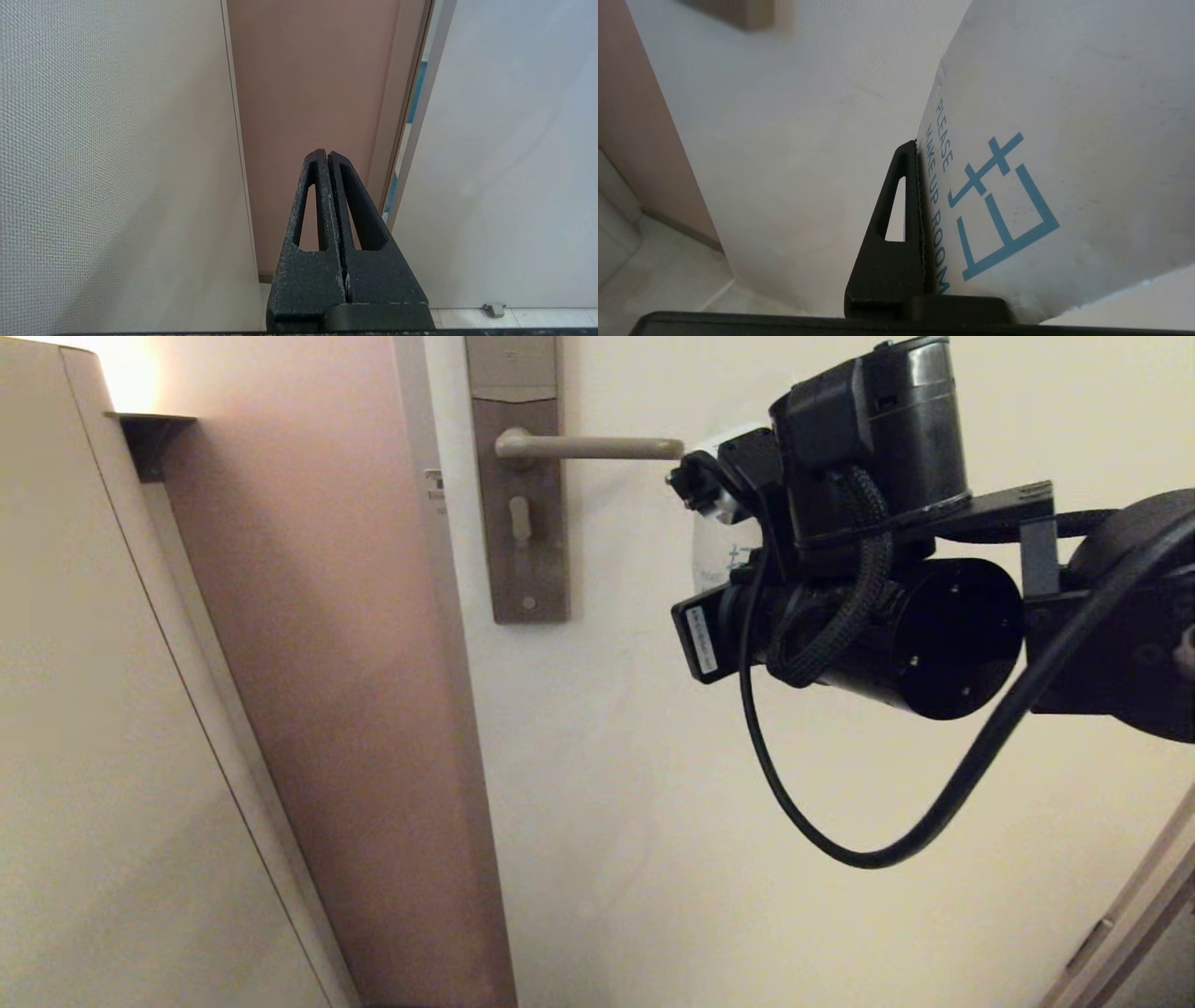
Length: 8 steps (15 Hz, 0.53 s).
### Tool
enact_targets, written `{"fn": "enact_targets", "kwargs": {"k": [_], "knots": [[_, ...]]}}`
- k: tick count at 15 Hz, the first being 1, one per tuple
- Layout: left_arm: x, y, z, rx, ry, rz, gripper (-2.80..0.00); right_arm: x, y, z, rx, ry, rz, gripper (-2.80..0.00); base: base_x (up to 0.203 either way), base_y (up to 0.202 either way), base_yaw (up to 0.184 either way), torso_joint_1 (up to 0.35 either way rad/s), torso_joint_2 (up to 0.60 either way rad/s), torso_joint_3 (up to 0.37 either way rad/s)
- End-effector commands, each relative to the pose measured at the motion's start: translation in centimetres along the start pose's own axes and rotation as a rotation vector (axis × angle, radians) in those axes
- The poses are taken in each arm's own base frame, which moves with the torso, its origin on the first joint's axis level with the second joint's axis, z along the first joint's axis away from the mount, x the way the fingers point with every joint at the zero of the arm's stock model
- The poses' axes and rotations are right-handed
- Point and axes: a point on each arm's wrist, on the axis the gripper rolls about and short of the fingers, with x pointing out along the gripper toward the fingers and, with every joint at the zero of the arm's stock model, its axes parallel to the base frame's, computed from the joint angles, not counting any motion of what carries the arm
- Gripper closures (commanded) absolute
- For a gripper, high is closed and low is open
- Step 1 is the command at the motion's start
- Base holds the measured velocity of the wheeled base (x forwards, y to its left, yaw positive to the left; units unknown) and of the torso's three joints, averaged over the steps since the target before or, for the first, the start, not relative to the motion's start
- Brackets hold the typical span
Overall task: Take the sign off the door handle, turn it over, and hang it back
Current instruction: Hang the sign back with the other side facing out
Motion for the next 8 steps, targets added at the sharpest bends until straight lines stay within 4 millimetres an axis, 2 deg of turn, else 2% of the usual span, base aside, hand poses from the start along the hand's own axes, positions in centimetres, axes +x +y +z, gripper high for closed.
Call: {"fn": "enact_targets", "kwargs": {"k": [1,5,8], "knots": [[0.0,0.0,0.0,-0.001,0.002,0.001,0.00,0.9,0.9,0.0,-0.007,0.005,-0.001,0.00,0.000,0.000,0.000,0.000,0.00,0.000],[0.0,0.0,0.1,-0.001,-0.001,0.001,0.00,1.6,1.3,0.2,-0.005,0.003,-0.004,0.00,0.000,0.000,0.000,0.000,0.00,0.000],[0.0,0.0,0.0,-0.001,0.003,-0.001,0.00,2.2,0.7,0.1,0.002,0.012,-0.024,0.00,0.000,0.000,0.000,0.000,0.00,0.000]]}}
